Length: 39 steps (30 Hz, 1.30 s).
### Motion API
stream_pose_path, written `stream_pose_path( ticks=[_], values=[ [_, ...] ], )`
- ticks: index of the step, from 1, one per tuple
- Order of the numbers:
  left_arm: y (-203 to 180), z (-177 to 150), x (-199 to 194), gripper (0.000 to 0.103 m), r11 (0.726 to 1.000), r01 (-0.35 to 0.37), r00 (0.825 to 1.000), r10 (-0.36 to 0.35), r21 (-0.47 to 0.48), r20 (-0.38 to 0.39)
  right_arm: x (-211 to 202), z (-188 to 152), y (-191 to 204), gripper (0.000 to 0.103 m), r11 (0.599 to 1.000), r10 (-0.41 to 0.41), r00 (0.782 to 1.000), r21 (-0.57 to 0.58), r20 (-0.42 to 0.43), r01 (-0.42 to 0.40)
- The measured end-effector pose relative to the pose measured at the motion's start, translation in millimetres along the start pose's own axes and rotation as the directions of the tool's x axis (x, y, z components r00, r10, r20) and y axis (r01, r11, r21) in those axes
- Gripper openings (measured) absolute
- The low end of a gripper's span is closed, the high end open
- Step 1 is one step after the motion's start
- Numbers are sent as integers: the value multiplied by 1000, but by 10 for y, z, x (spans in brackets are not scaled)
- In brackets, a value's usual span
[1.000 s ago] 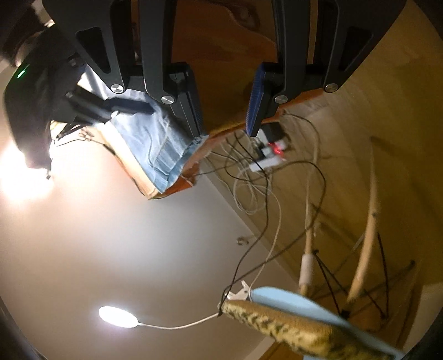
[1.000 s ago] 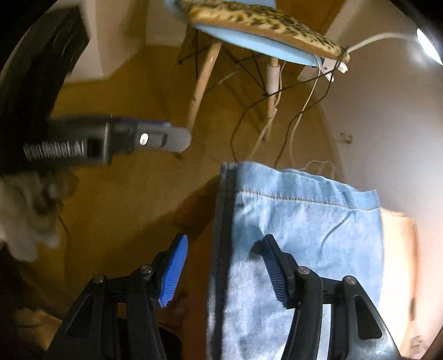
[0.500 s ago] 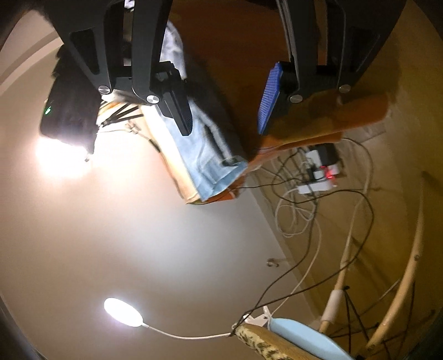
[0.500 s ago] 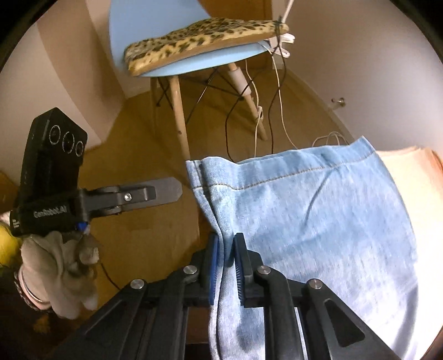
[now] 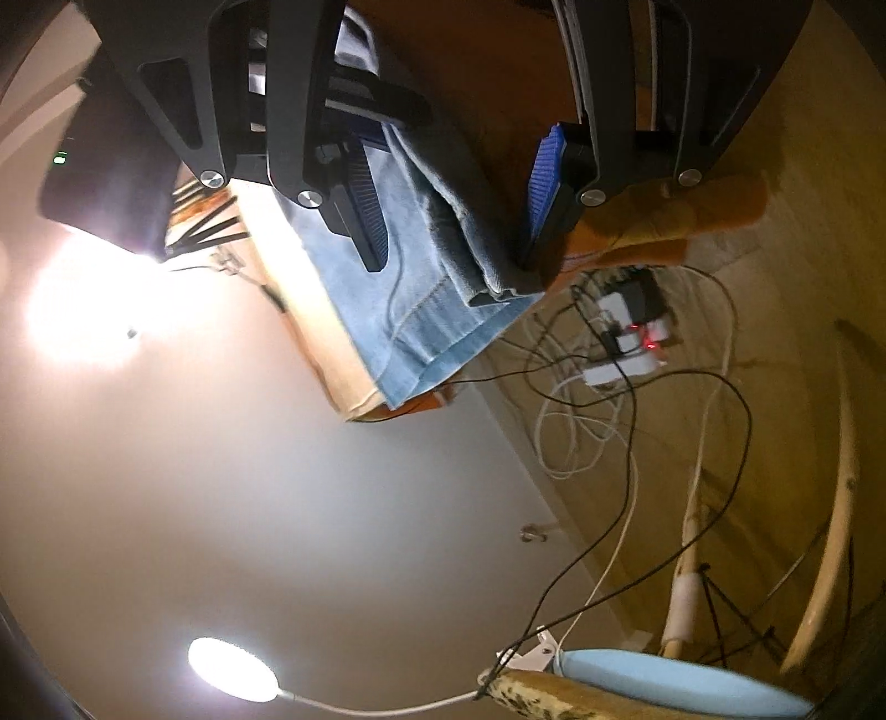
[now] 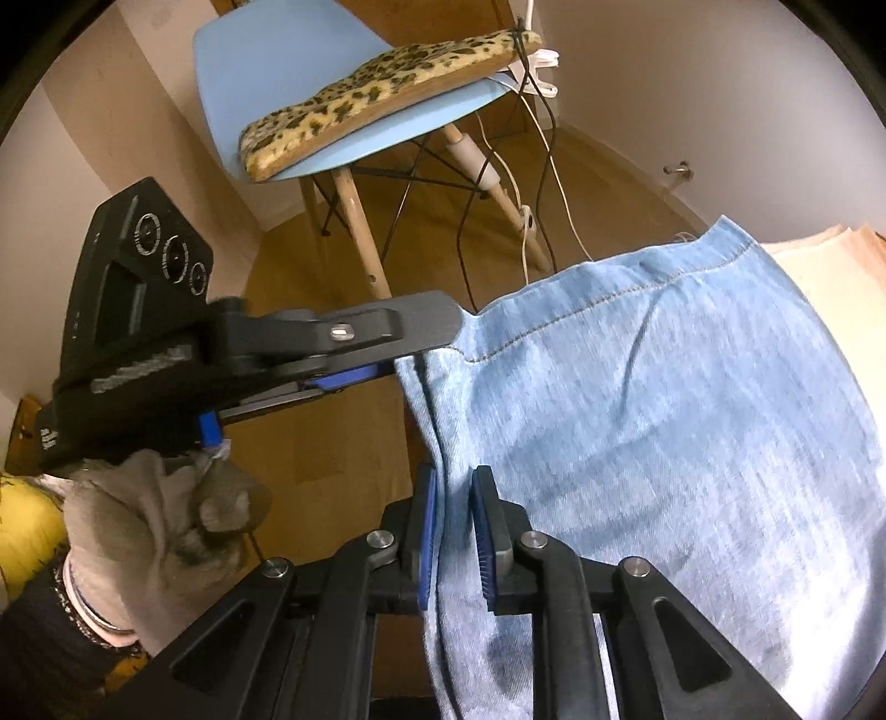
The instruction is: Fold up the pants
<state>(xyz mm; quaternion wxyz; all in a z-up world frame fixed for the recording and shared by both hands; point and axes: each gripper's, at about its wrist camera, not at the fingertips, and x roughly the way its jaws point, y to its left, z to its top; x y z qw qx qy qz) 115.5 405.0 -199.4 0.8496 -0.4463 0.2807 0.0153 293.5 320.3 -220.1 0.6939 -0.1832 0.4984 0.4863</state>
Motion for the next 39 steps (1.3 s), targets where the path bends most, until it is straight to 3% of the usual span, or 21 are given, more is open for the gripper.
stream_pose_path(
  ticks=[3, 4, 5, 7, 8, 11, 13, 15, 17, 19, 22, 25, 27, 30, 34, 39],
  values=[
    [-42, -14, 37, 44, 998, -59, 998, 59, 28, -2, -63, -44, -38, 23, 999, 36, 999, 21, 4, -36],
    [-46, -20, 50, 41, 996, -79, 997, 79, 36, -2, -111, -66, -53, 33, 999, 45, 999, 26, 10, -45],
    [-43, -25, 60, 37, 994, -100, 995, 100, 45, 3, -167, -91, -68, 38, 998, 50, 999, 29, 19, -50],
    [-41, -27, 92, 17, 987, -143, 990, 143, 71, 11, -309, -131, -124, 40, 997, 57, 998, 43, 38, -58],
    [-54, -34, 95, 17, 985, -149, 989, 148, 84, 18, -362, -137, -157, 41, 997, 60, 997, 54, 43, -63],
    [-180, -74, 68, 13, 975, -152, 988, 146, 162, 48, -573, -168, -331, 44, 991, 65, 995, 111, 70, -73],
    [-292, -92, 11, 12, 971, -128, 991, 116, 201, 72, -727, -180, -503, 62, 983, 63, 993, 166, 95, -79],
    [-452, -129, -51, 12, 960, -108, 991, 85, 259, 99, -837, -173, -650, 68, 973, 65, 991, 211, 114, -88],
    [-660, -212, -99, 11, 936, -93, 992, 58, 340, 111, -947, -144, -834, 70, 957, 75, 989, 271, 128, -108],
    [-856, -324, -99, 11, 903, -87, 993, 46, 422, 106, -985, -71, -971, 81, 937, 107, 985, 319, 132, -144],
    [-1101, -530, -36, 11, 860, -54, 997, 20, 508, 72, -968, 106, -1102, 83, 918, 120, 984, 364, 129, -159],
    [-1227, -716, 50, 11, 837, -13, 1000, 3, 547, 19, -887, 308, -1138, 83, 910, 120, 986, 385, 116, -156],
    [-1269, -812, 108, 11, 827, 5, 1000, 2, 563, -11, -837, 405, -1131, 82, 913, 81, 993, 392, 90, -110],
    [-1360, -981, 181, 11, 778, -2, 999, 25, 628, -27, -743, 468, -1112, 82, 932, 2, 1000, 363, 20, -9],
    [-1384, -1110, 248, 11, 764, -4, 999, 30, 646, -30, -604, 475, -994, 82, 951, -53, 997, 303, -64, 70],
    [-1452, -1321, 304, 11, 735, 0, 999, 27, 679, -29, -379, 525, -777, 80, 966, -152, 977, 187, -151, 179]
  ],
)
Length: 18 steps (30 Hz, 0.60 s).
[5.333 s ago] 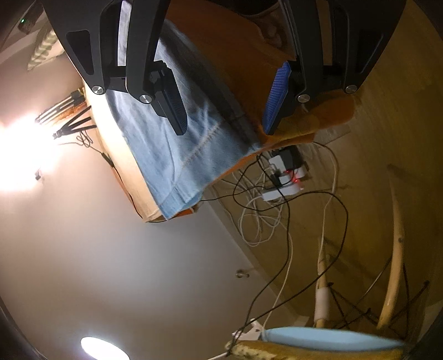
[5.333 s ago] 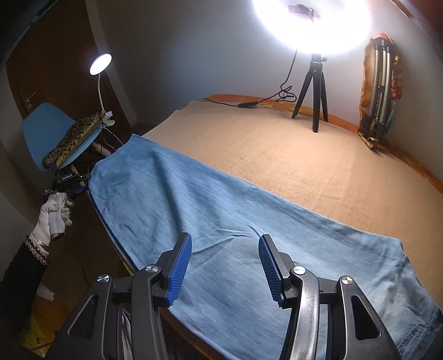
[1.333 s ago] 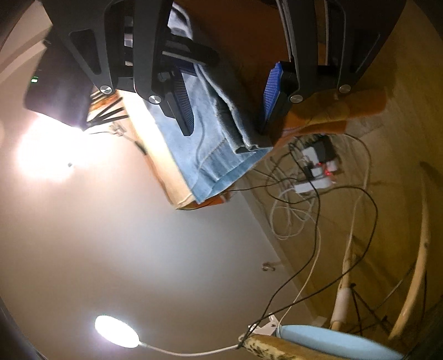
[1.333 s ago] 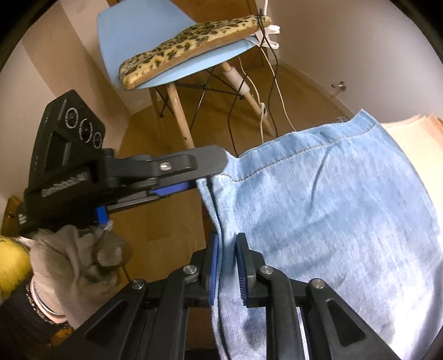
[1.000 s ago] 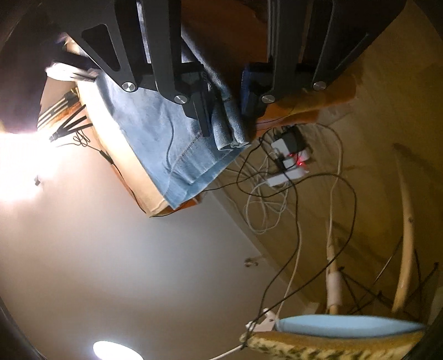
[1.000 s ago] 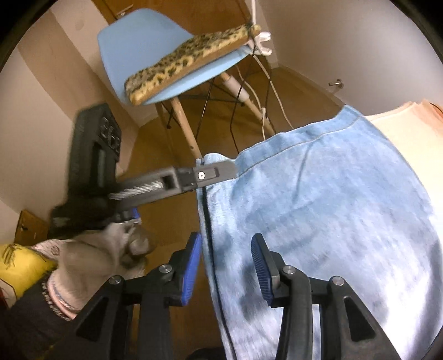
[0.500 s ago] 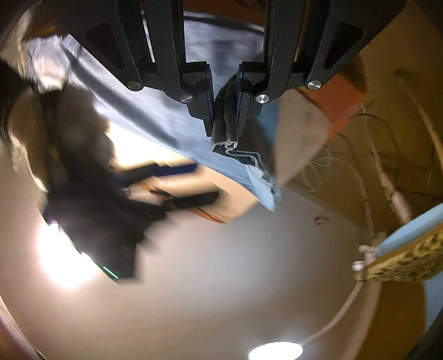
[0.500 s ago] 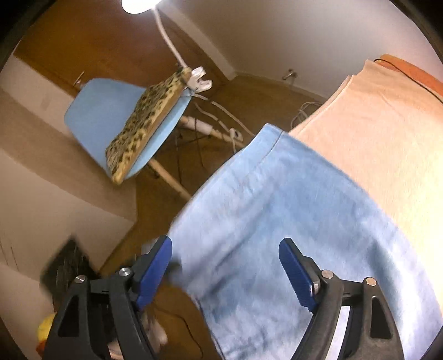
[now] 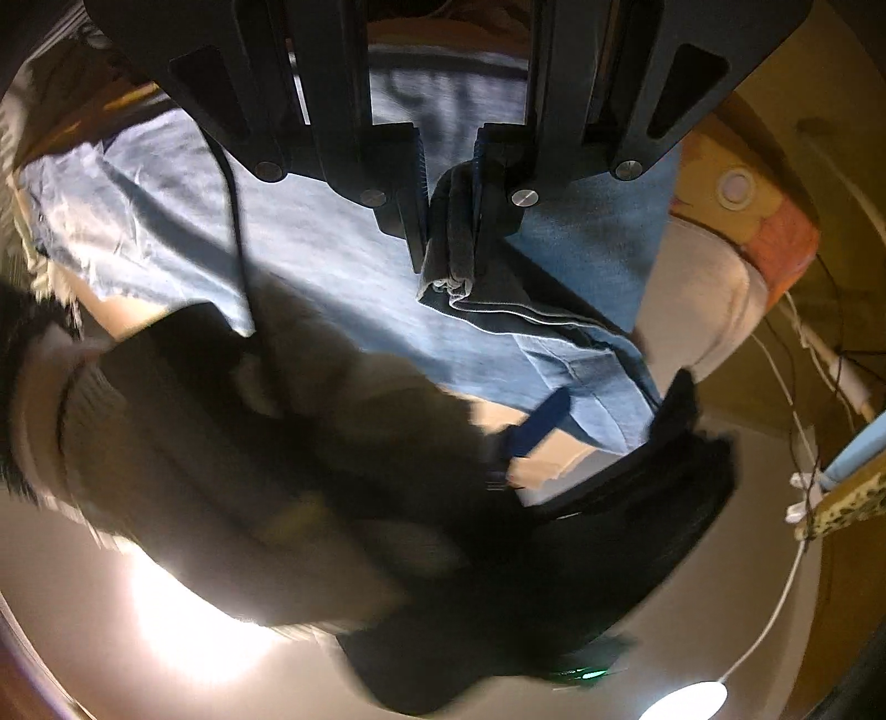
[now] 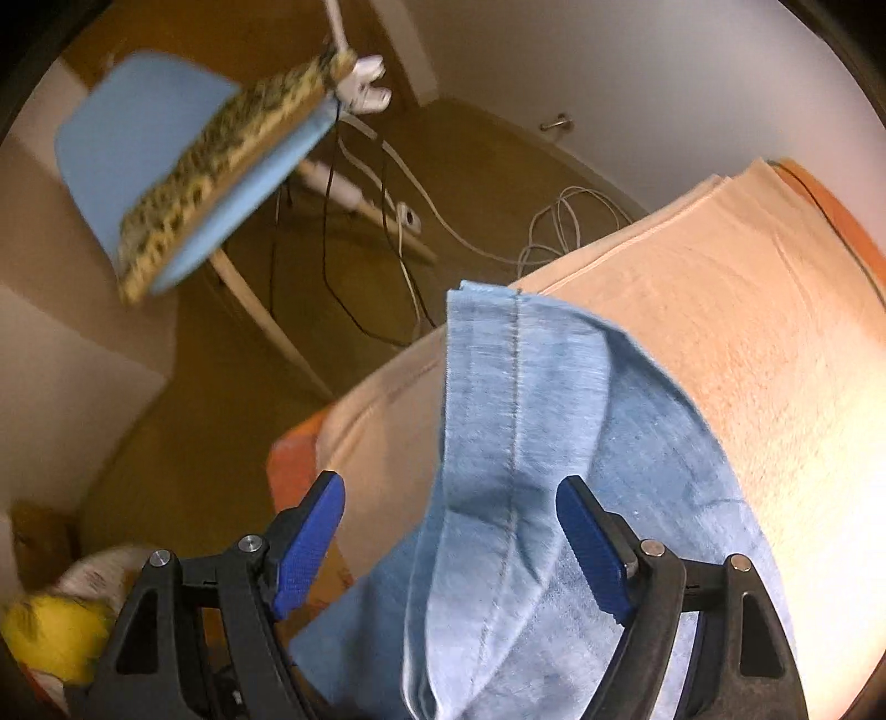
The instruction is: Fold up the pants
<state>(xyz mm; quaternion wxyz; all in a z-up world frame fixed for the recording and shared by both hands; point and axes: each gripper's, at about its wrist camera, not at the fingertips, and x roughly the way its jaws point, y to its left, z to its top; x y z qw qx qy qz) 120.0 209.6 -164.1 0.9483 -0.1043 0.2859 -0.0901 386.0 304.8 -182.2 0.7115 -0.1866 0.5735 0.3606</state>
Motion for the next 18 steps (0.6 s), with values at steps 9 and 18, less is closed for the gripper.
stream_pose_path(
  ticks=[9, 18],
  values=[
    [-57, -104, 99, 11, 999, 14, 1000, -14, 47, -13, 312, -15, 159, 68, 950, -295, 953, -125, -64, 286],
    [-116, -94, 49, 11, 998, 24, 1000, -23, 51, -19, 136, -46, -206, 35, 980, -197, 980, 32, -2, 197]
  ],
)
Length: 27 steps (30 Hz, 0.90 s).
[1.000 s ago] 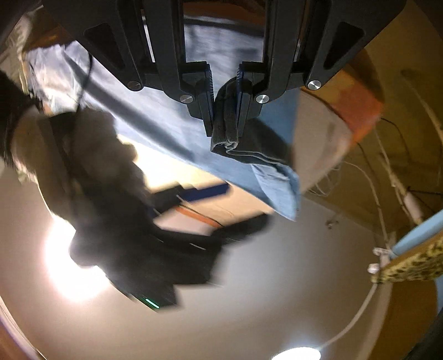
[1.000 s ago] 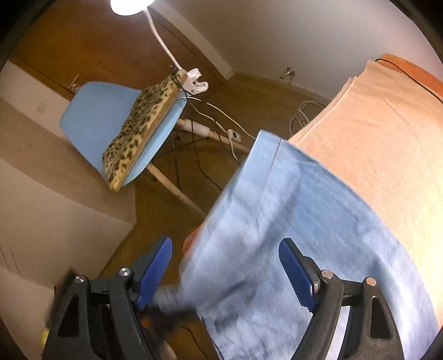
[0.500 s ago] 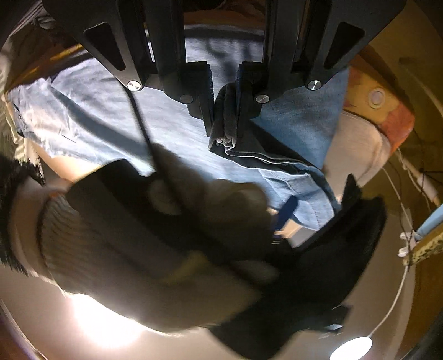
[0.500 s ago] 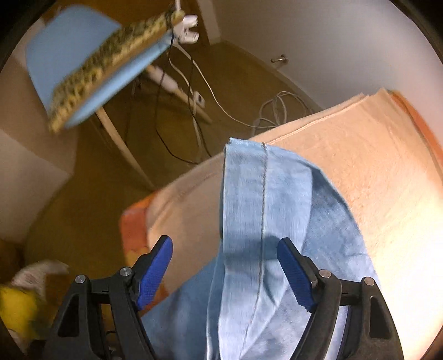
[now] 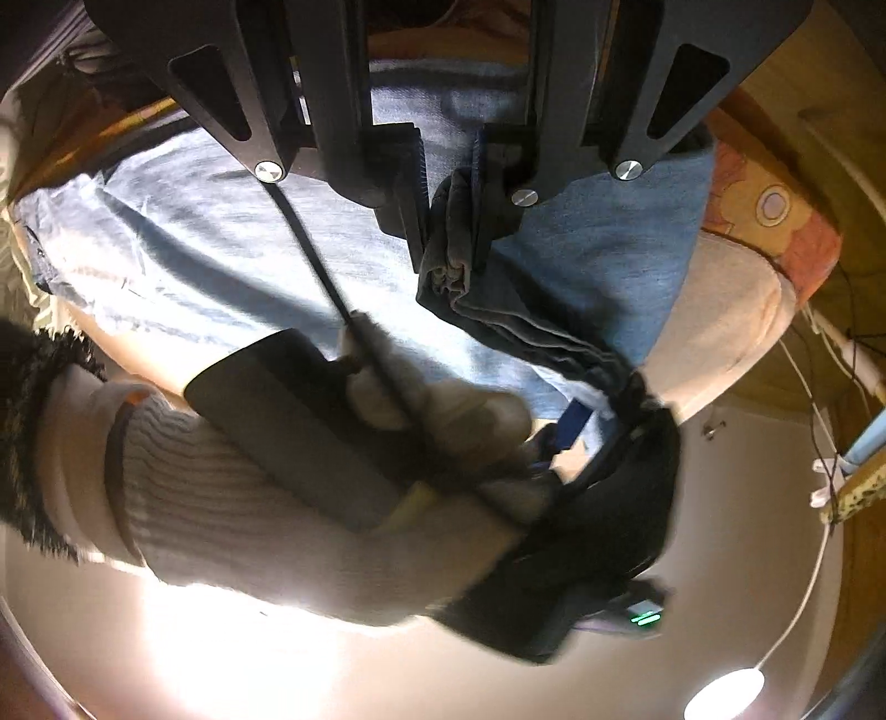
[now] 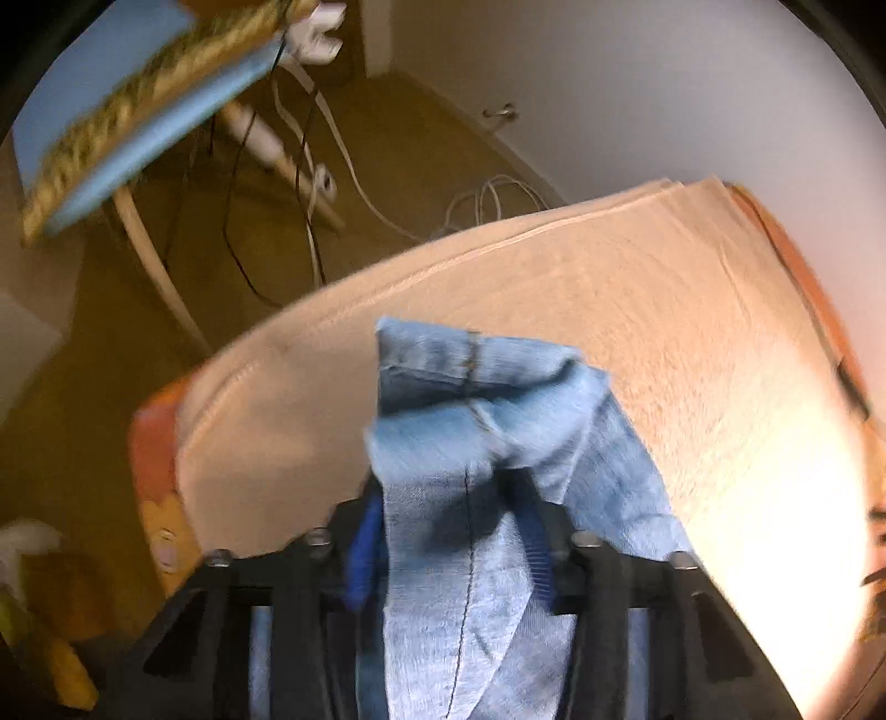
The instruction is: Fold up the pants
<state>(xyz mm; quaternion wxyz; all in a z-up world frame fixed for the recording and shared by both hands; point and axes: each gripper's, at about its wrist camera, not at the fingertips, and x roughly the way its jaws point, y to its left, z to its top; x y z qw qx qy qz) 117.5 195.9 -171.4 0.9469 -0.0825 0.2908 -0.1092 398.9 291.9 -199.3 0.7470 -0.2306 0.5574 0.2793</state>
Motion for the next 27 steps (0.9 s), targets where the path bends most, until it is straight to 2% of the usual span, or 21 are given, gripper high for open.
stream_pose_path(
  ticks=[2, 3, 6, 7, 8, 10, 12, 15, 16, 18, 20, 21, 23, 24, 27],
  values=[
    [-30, -3, -8, 11, 1000, 4, 1000, -4, 15, 0, -103, -73, -209, 32, 989, 108, 993, 93, 40, -111],
    [-53, -5, -19, 11, 1000, 6, 1000, -6, 26, -1, -153, -134, -343, 32, 973, 171, 983, 144, 66, -179],
    [-121, -27, -4, 11, 997, 3, 1000, -1, 74, -19, -210, -364, -689, 33, 898, 327, 935, 262, 136, -353],
    [-117, -33, 17, 11, 996, 0, 1000, 3, 91, -29, -218, -446, -758, 36, 877, 353, 923, 289, 152, -383],
    [-143, -39, 34, 11, 994, -4, 999, 8, 107, -35, -219, -553, -899, 37, 840, 391, 904, 336, 172, -427],
    [-155, -39, 66, 11, 992, -2, 999, 8, 126, -47, -228, -677, -1076, 47, 793, 431, 881, 383, 194, -473],
    [-160, -29, 88, 10, 990, -4, 998, 12, 139, -56, -272, -790, -1174, 49, 773, 437, 872, 403, 220, -489],
    [-131, -54, 139, 11, 983, -17, 997, 30, 183, -65, -341, -947, -1221, 67, 749, 448, 859, 422, 246, -511],
    [-143, -56, 150, 11, 980, -24, 997, 38, 199, -67, -364, -976, -1232, 69, 741, 457, 853, 422, 252, -522],
    [-164, -66, 200, 11, 978, -24, 997, 40, 207, -72, -367, -957, -1258, 70, 753, 450, 860, 415, 241, -511],
    [-137, -30, 203, 11, 982, -19, 997, 34, 190, -74, -364, -937, -1208, 71, 788, 415, 884, 399, 216, -468],
    [-134, -14, 192, 11, 983, -17, 997, 31, 182, -73, -327, -887, -1141, 69, 810, 385, 902, 397, 196, -432],
    [-160, 35, 141, 11, 986, -14, 997, 25, 169, -66, -254, -848, -1087, 52, 836, 344, 924, 393, 168, -382],
    [-146, 60, 128, 11, 986, -11, 998, 22, 164, -63, -220, -832, -1077, 37, 842, 336, 929, 393, 156, -370],
    [-178, 50, 24, 11, 989, -12, 999, 19, 148, -49, -239, -828, -1121, 13, 839, 326, 928, 397, 183, -373]
  ],
)
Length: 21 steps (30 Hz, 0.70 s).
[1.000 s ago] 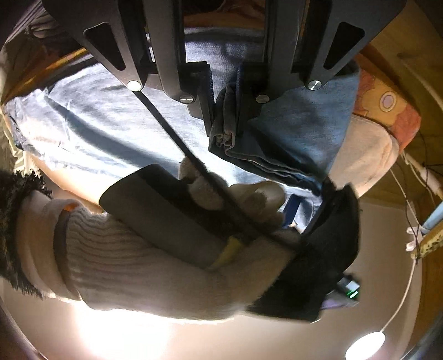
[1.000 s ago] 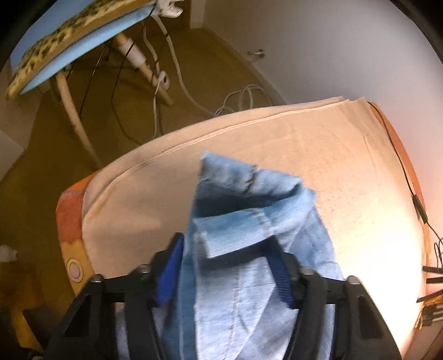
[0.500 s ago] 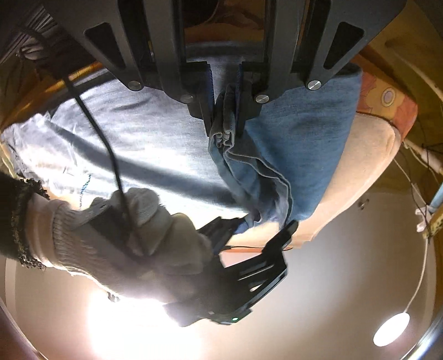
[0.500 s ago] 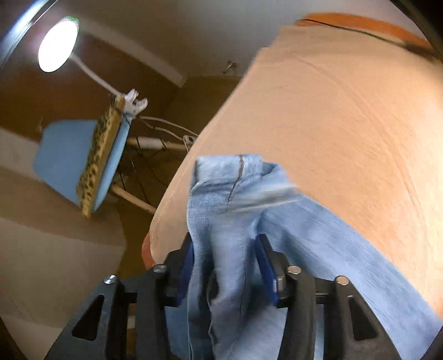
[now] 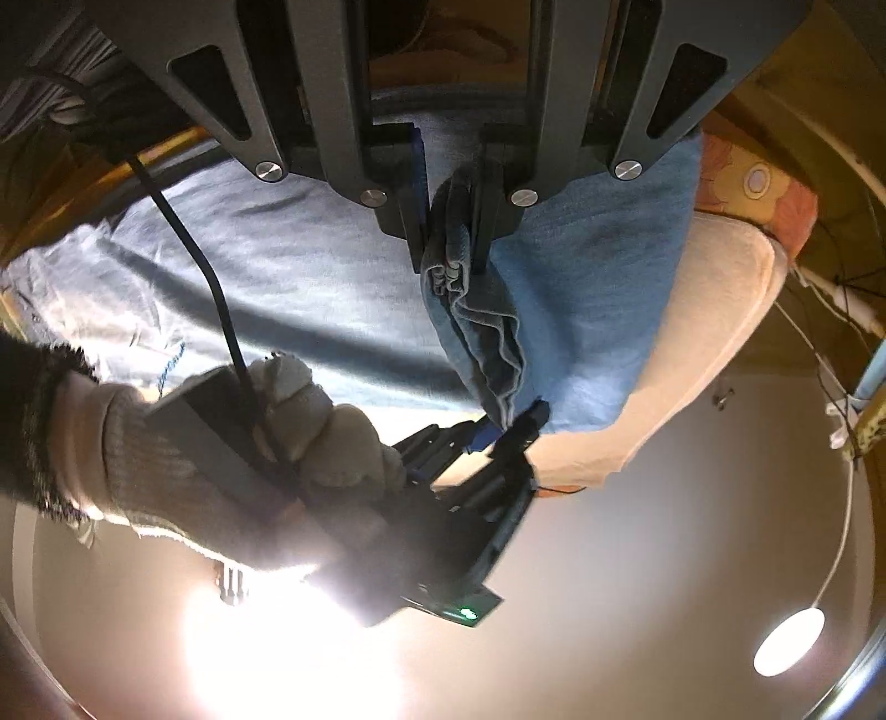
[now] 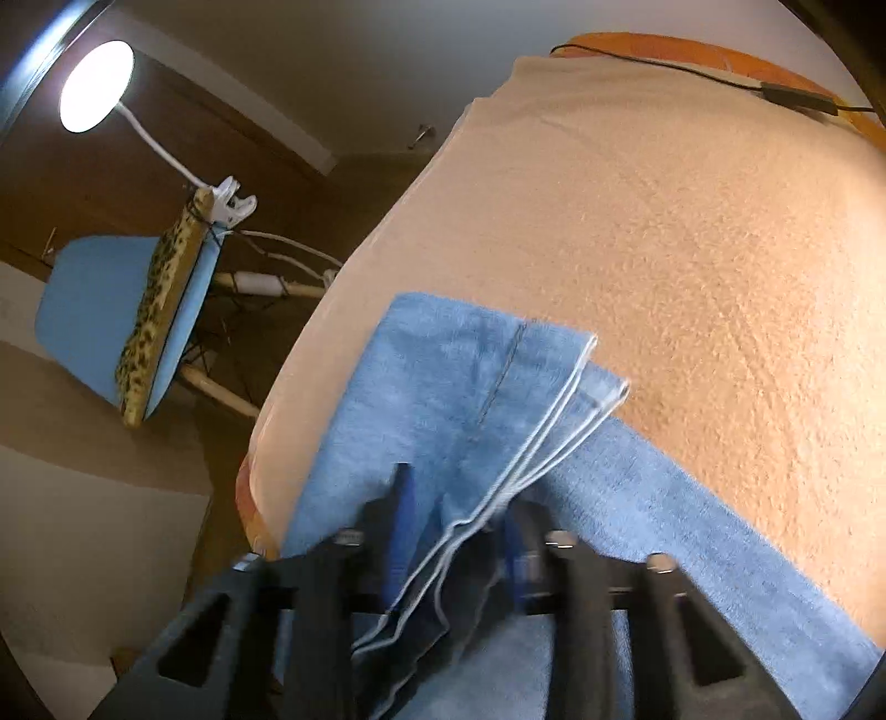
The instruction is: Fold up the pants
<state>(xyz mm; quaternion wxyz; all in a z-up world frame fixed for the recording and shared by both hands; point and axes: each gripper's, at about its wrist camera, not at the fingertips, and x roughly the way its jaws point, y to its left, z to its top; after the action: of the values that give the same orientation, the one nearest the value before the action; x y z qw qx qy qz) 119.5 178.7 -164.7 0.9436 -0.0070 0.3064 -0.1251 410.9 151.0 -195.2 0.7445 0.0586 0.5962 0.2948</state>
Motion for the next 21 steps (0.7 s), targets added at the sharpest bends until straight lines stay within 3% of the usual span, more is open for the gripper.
stream_pose_path(
  ticks=[6, 14, 21],
  values=[
    [-156, 132, -239, 10, 1000, 17, 999, -18, 16, 37, -452, -64, 54, 7, 998, 6, 997, -56, 72, -2],
    [-570, 389, -453, 10, 992, 114, 990, -117, 47, 77, -1180, -206, 16, 7, 998, -5, 990, -68, 138, 15],
    [-940, 520, -485, 10, 975, 206, 975, -211, 79, 71, -1798, -578, -245, 7, 997, -47, 980, -44, 192, 56]
  ],
)
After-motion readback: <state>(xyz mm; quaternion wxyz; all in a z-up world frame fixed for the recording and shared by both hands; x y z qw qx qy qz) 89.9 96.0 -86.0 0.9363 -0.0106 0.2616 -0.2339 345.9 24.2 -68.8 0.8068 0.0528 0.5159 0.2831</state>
